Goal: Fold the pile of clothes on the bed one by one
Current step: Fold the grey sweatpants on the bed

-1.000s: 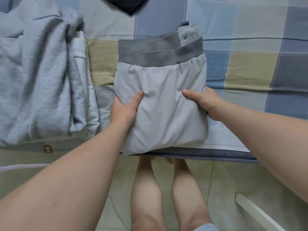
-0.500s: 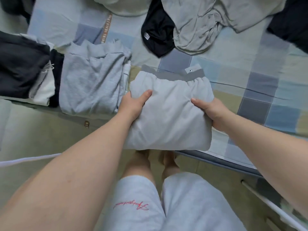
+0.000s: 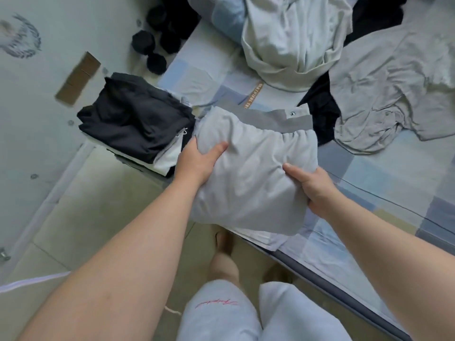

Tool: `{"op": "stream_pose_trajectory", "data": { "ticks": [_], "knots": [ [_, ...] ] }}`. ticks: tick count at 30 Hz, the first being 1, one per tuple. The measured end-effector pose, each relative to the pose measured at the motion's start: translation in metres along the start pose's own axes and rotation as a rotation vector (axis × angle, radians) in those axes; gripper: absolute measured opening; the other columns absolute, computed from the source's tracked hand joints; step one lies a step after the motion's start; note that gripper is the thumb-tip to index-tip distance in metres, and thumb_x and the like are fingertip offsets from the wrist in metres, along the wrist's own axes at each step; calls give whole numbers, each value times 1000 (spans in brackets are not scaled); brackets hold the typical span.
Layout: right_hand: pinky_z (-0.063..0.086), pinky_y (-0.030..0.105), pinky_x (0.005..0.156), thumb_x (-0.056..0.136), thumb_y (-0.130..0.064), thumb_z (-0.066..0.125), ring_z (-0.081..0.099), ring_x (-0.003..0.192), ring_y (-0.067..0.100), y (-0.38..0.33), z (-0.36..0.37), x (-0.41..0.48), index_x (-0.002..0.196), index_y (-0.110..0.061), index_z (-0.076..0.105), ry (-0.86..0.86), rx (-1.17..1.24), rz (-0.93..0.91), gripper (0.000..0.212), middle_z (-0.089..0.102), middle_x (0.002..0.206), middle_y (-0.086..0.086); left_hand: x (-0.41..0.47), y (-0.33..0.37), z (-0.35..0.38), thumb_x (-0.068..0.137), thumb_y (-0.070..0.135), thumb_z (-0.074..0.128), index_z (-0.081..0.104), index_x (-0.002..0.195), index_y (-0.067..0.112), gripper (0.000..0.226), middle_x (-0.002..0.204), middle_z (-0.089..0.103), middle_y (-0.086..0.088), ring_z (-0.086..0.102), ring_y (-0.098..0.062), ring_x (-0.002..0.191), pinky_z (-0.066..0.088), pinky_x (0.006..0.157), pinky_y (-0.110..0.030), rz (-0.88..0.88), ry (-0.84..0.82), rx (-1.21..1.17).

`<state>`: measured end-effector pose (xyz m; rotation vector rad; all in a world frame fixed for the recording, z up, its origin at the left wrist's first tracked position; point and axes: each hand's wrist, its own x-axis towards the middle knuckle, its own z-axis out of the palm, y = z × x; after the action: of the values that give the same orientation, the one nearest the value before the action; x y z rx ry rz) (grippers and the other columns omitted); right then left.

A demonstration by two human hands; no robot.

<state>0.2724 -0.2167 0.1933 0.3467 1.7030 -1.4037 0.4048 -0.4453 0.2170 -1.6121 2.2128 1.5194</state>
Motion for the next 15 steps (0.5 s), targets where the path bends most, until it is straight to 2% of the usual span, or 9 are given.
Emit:
{"op": "stream_pose_trajectory", "data": {
  "ticks": [2, 4, 5, 6, 8, 10, 12, 14, 15],
  "knots": [
    [56, 32, 78, 81, -19, 83, 75, 93, 17, 1, 36, 27, 111, -19, 70, 7, 10, 11, 32, 78, 102, -4, 39, -12, -12, 76, 69, 66, 55, 126, 27, 66, 125, 64, 8, 60, -21, 116, 46, 92, -36, -5, 21, 62],
    [56, 36, 84, 84, -17, 80, 73, 99, 21, 11, 64, 58, 122, -17, 67, -12, -18, 62, 40, 76, 112, 0, 77, -31, -15, 88, 54, 63, 46, 133, 23, 57, 129, 59, 1, 57, -27, 117, 41, 84, -35, -31, 25, 185],
    [55, 38, 84, 86, -18, 78, 71, 102, 22, 17, 76, 72, 128, -18, 64, -50, -59, 120, 44, 74, 116, 1, 92, -41, -14, 91, 47, 61, 42, 139, 21, 57, 134, 55, -3, 54, -30, 119, 41, 85, -36, -57, 16, 270],
    [53, 39, 85, 88, -21, 76, 69, 105, 22, 22, 87, 83, 132, -20, 60, -105, -133, 197, 46, 72, 120, 0, 104, -51, -13, 92, 41, 60, 38, 143, 21, 59, 139, 50, -6, 51, -32, 124, 42, 91, -39, -86, -2, 373],
    [47, 43, 92, 92, -31, 72, 62, 113, 23, 34, 101, 100, 135, -25, 53, -188, -309, 346, 48, 65, 128, -3, 116, -68, -6, 94, 36, 57, 34, 148, 22, 60, 153, 36, -8, 38, -34, 136, 35, 106, -44, -64, -34, 584],
    [46, 46, 99, 91, -34, 72, 59, 118, 25, 43, 111, 114, 138, -25, 47, -100, -388, 349, 54, 60, 135, -1, 120, -81, 5, 97, 37, 53, 32, 151, 26, 59, 164, 20, -5, 20, -30, 147, 23, 117, -43, 97, -54, 724],
    [40, 48, 111, 89, -33, 72, 50, 131, 29, 48, 119, 120, 148, -19, 37, 158, -485, 114, 69, 50, 147, 6, 127, -87, 19, 100, 43, 48, 29, 153, 32, 58, 168, 8, 0, 4, -26, 153, 10, 123, -42, 294, -87, 753],
    [24, 49, 118, 90, -37, 68, 27, 147, 31, 50, 128, 118, 157, -21, 25, 359, -848, -236, 81, 27, 162, 9, 140, -92, 30, 102, 47, 42, 24, 156, 37, 58, 170, 0, 3, -6, -24, 155, 1, 124, -43, 389, -160, 756],
    [18, 48, 119, 92, -40, 63, 17, 152, 30, 53, 133, 116, 159, -25, 21, 378, -1018, -402, 80, 17, 166, 7, 147, -97, 35, 103, 49, 39, 21, 157, 40, 57, 170, -3, 5, -9, -23, 155, -2, 125, -44, 397, -201, 763]
  ]
}}
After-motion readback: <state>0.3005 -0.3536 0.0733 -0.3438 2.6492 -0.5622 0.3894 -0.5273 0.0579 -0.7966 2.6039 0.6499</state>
